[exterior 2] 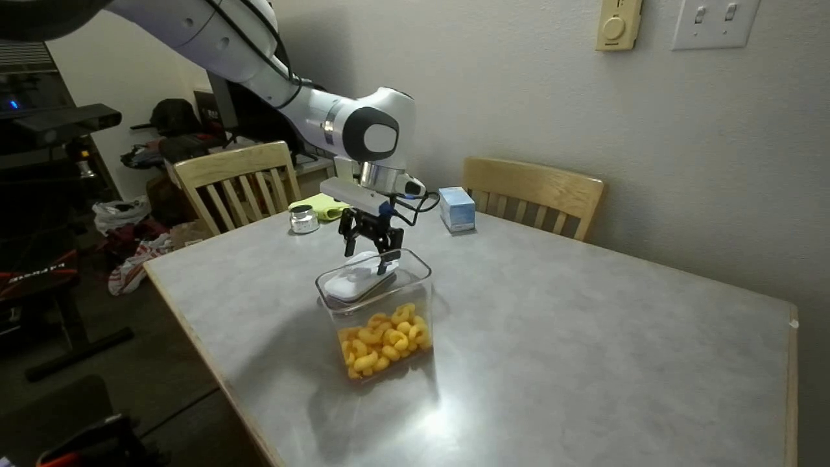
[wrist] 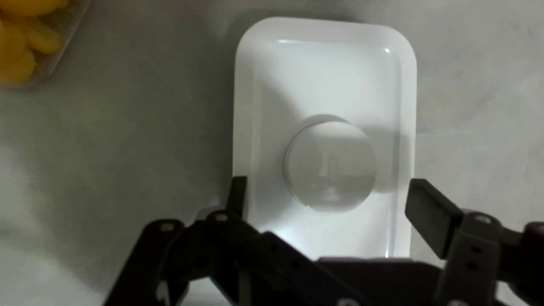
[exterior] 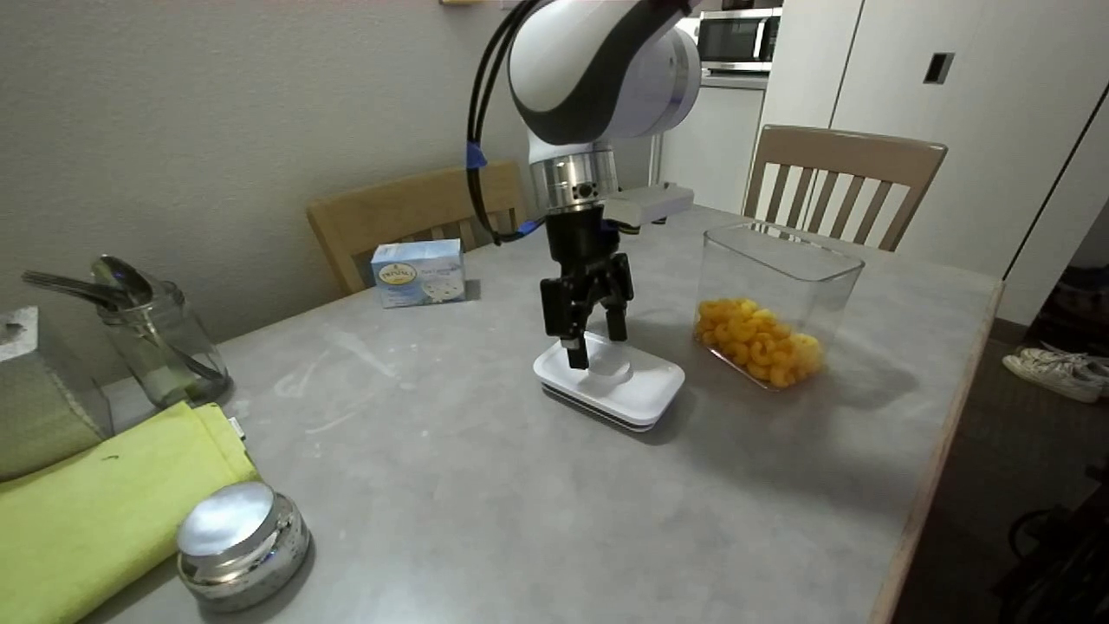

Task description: Put the white lid on the storage container then push the button on the lid

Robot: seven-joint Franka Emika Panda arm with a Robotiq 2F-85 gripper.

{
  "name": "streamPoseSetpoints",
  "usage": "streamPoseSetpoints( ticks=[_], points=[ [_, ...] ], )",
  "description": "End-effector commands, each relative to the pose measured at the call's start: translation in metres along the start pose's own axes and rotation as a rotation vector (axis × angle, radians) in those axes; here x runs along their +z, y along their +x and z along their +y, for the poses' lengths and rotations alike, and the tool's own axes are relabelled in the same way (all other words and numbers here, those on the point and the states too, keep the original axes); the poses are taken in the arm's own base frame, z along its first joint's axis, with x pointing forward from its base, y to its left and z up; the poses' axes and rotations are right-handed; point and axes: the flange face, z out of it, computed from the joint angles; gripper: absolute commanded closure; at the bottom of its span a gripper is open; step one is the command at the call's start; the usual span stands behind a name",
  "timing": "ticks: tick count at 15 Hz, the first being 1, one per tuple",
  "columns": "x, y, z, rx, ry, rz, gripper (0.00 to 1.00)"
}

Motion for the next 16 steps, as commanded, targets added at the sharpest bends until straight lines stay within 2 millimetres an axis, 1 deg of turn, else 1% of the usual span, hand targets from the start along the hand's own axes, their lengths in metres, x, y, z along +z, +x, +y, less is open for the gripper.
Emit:
streamPoseSetpoints(
  ticks=[1, 5, 8, 10, 11, 12, 14, 16],
  points=[
    [-0.008, -0.005, -0.009, 0.019, -0.074, -0.027, 0.01],
    [-0.011, -0.009, -0.024, 0.032, -0.137, -0.032, 0.0],
    [-0.006, -0.01, -0.032, 0.044, -0.161, -0.029, 0.09],
    [-0.002, -0.012, -0.03, 0.056, -0.172, -0.033, 0.17],
    [-0.002, -0.013, -0.027, 0.066, -0.176, -0.031, 0.13],
    [-0.001, -0.015, -0.025, 0.076, -0.182, -0.032, 0.14],
    [0.0, -0.017, -0.018, 0.092, -0.19, -0.032, 0.11],
    [0.001, -0.018, -0.013, 0.104, -0.194, -0.033, 0.12]
  ],
)
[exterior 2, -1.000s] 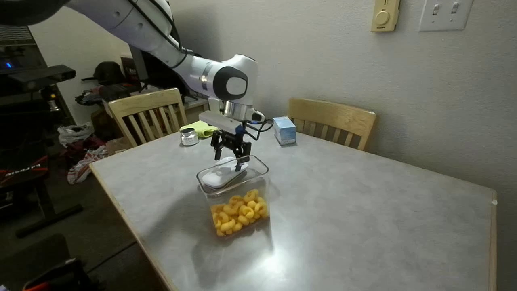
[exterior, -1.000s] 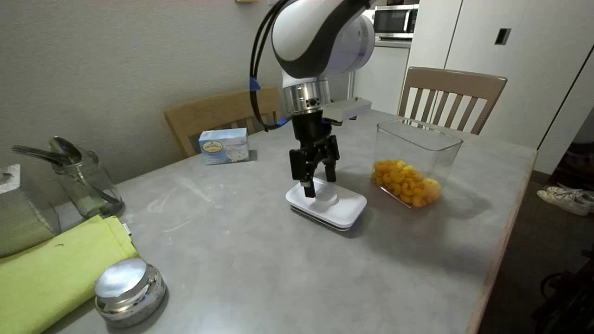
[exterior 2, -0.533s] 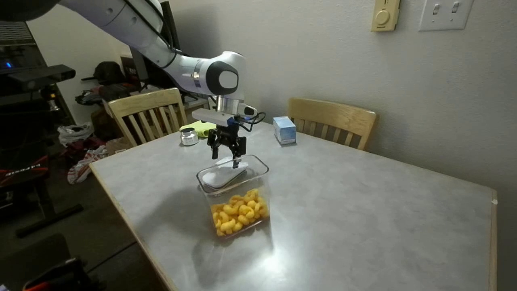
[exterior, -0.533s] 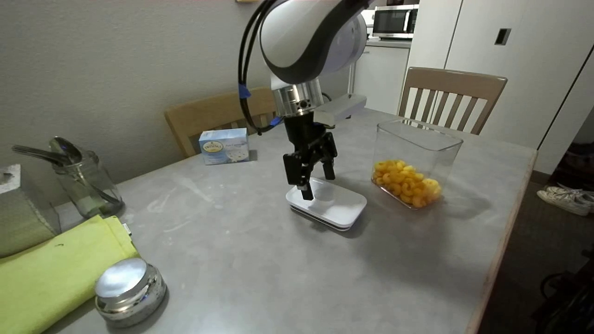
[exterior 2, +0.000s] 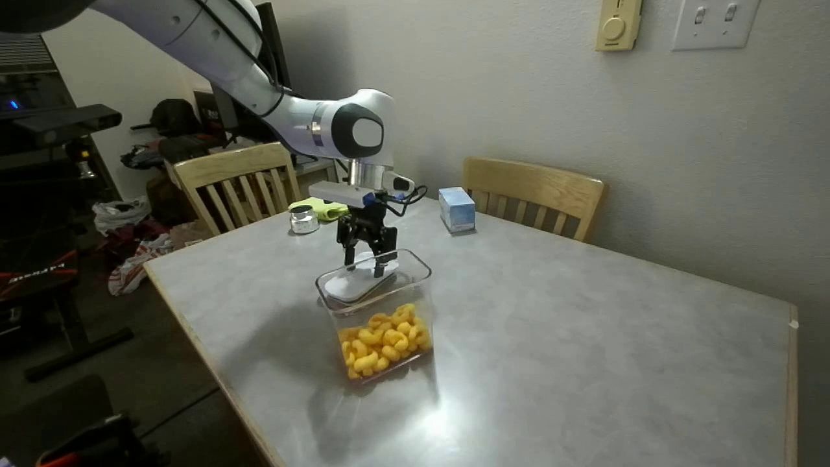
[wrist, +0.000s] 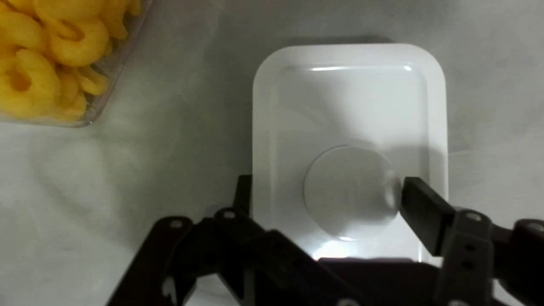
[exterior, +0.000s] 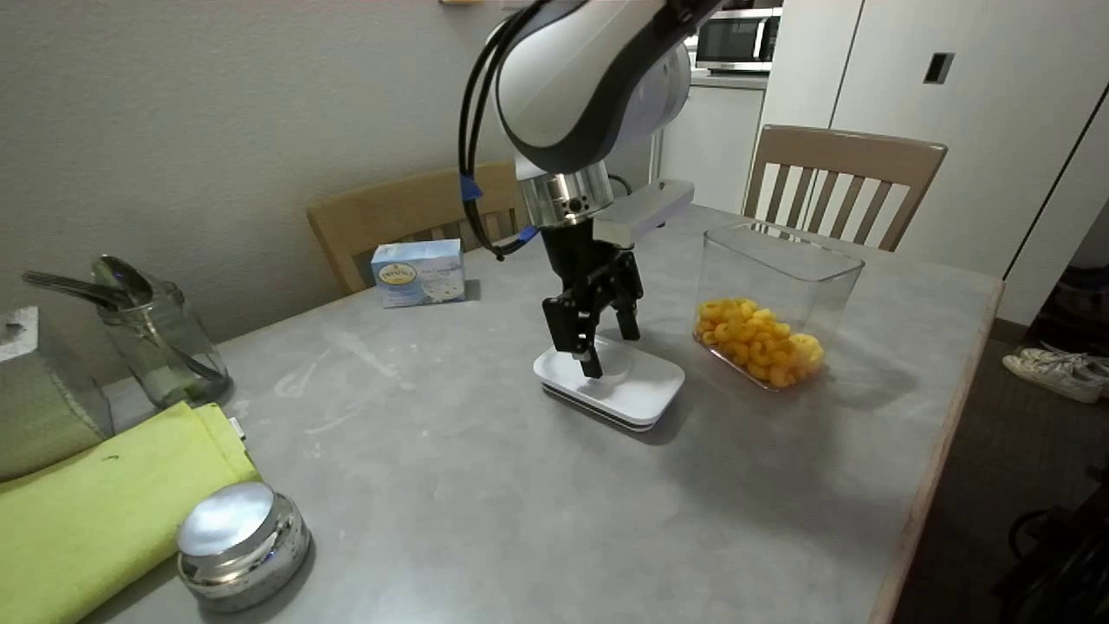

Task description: Put the white lid on the storage container then push the button on the lid

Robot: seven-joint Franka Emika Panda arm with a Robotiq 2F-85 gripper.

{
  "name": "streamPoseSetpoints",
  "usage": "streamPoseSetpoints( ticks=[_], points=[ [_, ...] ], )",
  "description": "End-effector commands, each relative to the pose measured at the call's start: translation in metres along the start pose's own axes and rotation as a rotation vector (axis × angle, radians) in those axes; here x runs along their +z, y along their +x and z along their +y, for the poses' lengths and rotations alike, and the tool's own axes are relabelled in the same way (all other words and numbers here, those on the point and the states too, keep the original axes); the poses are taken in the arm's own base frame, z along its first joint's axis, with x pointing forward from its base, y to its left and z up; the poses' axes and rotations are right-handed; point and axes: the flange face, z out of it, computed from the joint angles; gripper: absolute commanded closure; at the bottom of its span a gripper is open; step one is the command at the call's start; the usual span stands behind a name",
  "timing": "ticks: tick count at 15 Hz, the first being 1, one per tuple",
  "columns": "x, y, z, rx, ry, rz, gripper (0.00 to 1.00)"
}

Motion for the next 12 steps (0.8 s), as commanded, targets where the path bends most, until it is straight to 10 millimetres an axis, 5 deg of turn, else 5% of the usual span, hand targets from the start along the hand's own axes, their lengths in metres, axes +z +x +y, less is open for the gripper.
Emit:
streamPoseSetpoints(
  ticks=[1, 5, 8, 10, 12],
  points=[
    [-0.0037, -0.0133, 0.0088, 0.026, -0.029, 0.002, 0.22],
    [-0.0046, -0.0119, 0.0088, 0.028, -0.029, 0.001, 0.3],
    [-0.0051, -0.0114, 0.0088, 0.026, -0.028, 0.0, 0.48],
    [-0.0059, -0.0109, 0.0093, 0.025, -0.028, 0.001, 0.7],
    [-0.0075, -0.0107, 0.0095, 0.022, -0.024, 0.005, 0.71]
  ],
)
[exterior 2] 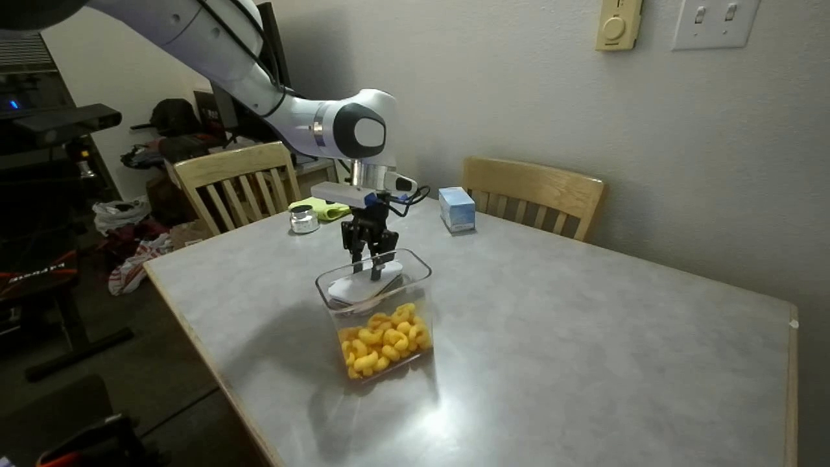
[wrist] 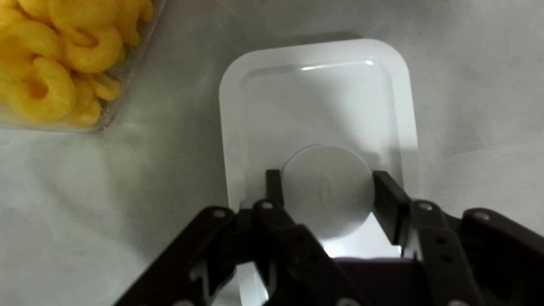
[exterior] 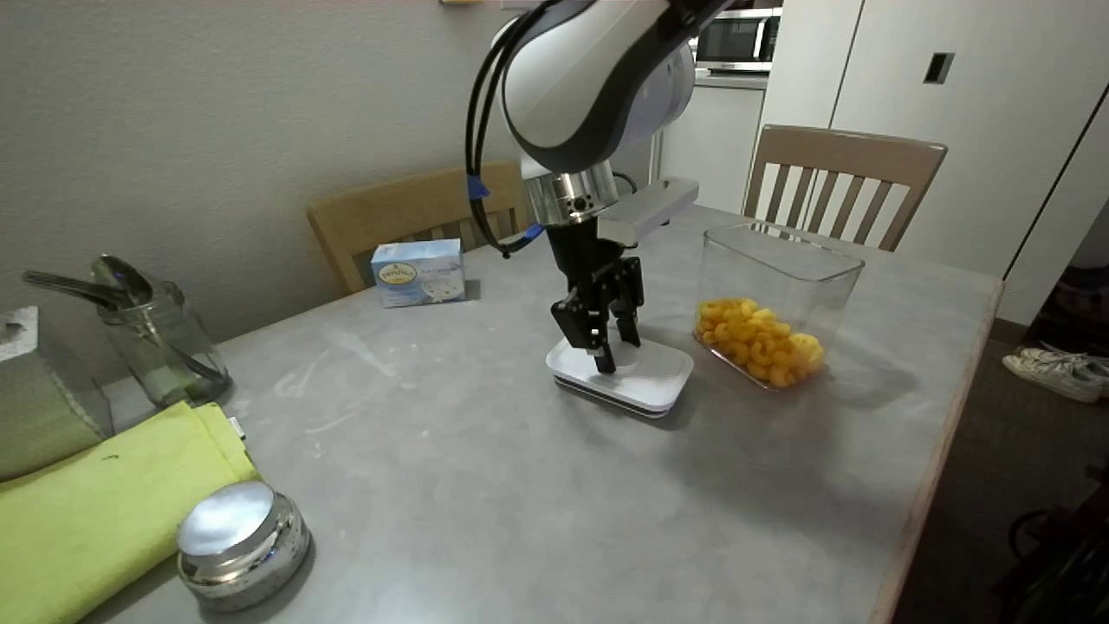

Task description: Put the white lid on the storage container then push the button on the lid

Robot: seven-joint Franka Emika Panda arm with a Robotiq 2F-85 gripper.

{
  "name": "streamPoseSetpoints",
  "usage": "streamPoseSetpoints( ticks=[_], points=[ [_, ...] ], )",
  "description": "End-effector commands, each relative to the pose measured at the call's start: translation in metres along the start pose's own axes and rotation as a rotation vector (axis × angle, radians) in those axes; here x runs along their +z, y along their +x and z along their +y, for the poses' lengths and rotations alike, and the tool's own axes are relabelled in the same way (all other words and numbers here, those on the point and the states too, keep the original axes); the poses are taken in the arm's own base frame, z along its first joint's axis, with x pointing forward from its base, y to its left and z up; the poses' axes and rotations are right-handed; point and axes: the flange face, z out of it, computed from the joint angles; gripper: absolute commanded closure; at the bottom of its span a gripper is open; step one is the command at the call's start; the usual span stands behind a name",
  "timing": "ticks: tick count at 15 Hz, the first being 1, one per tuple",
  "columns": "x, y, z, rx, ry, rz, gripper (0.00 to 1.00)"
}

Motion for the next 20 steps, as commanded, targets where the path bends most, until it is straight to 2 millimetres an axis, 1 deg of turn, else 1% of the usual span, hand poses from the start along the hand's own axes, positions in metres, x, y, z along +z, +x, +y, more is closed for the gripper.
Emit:
streamPoseSetpoints(
  ticks=[1, 4, 7, 10, 13, 15, 17, 19, 20],
  points=[
    [-0.01, -0.01, 0.002, -0.001, -0.012, 0.013, 0.71],
    [-0.023, -0.012, 0.001, -0.044, 0.001, 0.037, 0.71],
    [-0.054, -0.017, 0.001, -0.106, -0.001, 0.088, 0.71],
    [-0.092, -0.025, 0.002, -0.132, 0.017, 0.107, 0.71],
    [-0.132, -0.034, 0.006, -0.117, 0.047, 0.138, 0.71],
    [-0.155, -0.042, 0.008, -0.105, 0.065, 0.158, 0.71],
    [-0.174, -0.05, 0.015, -0.062, 0.081, 0.183, 0.71],
    [-0.189, -0.058, 0.024, -0.008, 0.095, 0.209, 0.71],
    [-0.194, -0.061, 0.029, 0.022, 0.097, 0.218, 0.71]
  ],
)
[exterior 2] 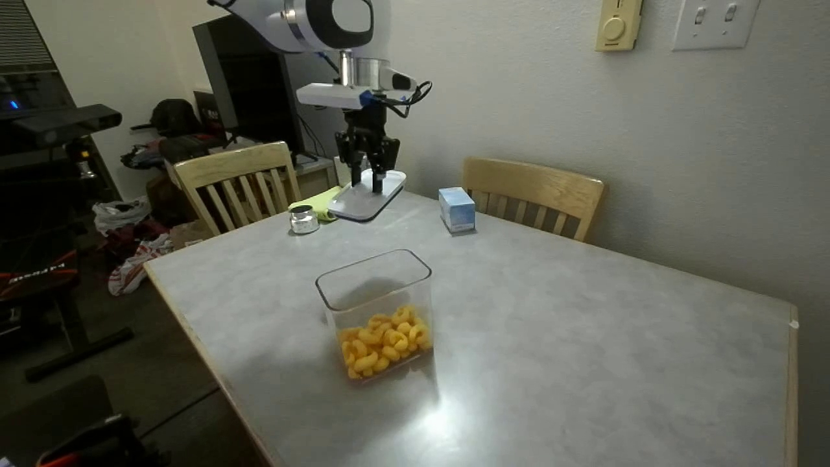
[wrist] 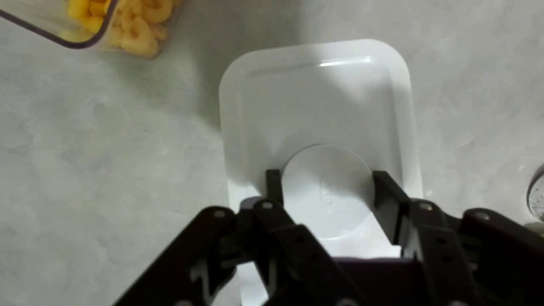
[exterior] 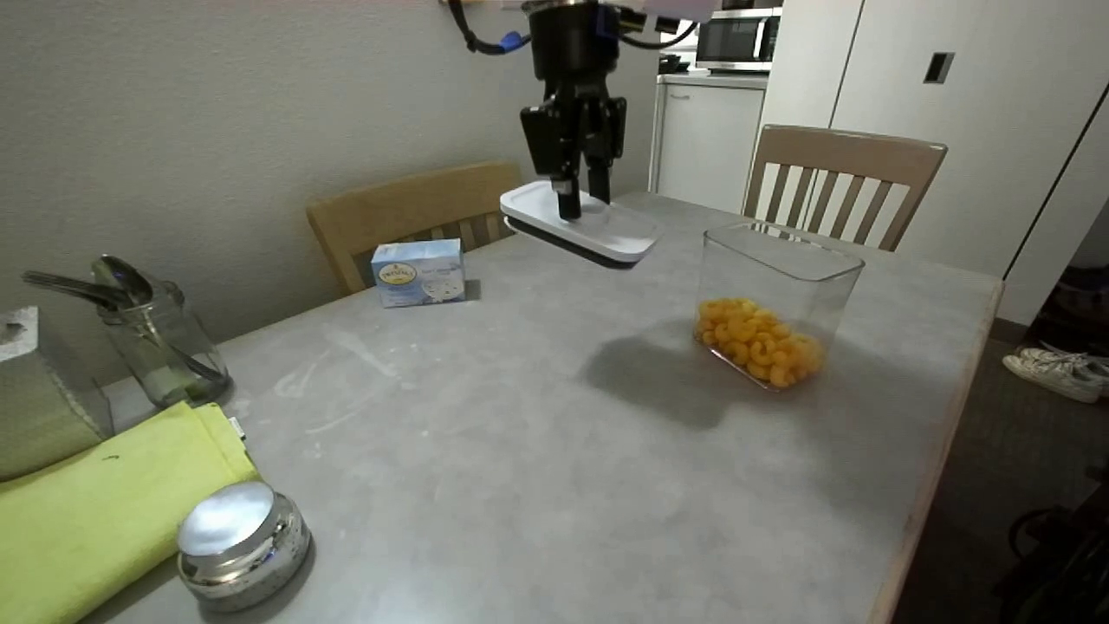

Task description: Put the white lid on the storage container then push the button on the lid

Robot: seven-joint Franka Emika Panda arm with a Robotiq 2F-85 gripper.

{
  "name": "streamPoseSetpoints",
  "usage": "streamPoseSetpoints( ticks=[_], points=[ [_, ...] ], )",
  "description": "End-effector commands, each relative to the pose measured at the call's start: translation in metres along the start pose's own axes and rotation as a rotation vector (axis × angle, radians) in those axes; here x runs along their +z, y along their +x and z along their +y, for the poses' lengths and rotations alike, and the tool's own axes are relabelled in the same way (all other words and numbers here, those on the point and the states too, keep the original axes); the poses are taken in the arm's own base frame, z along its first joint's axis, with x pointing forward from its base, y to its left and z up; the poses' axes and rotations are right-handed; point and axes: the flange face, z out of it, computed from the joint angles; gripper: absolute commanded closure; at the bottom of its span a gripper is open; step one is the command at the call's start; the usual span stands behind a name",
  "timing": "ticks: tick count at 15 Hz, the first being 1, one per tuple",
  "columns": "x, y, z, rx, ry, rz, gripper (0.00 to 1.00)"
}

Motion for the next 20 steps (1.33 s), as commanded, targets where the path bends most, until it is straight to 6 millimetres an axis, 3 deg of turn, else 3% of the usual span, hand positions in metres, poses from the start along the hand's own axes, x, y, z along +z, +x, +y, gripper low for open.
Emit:
streamPoseSetpoints(
  ticks=[1, 7, 11, 16, 20],
  points=[
    [-0.027, -0.018, 0.02, 0.104, 0.025, 0.028, 0.71],
    [-0.041, -0.048, 0.051, 0.36, 0.043, 0.027, 0.71],
    [-0.033, -0.077, 0.064, 0.473, 0.065, 0.008, 0.71],
    [-0.014, -0.121, 0.077, 0.398, 0.062, 0.016, 0.71],
    [0.008, -0.153, 0.103, 0.301, 0.054, 0.039, 0.71]
  ],
)
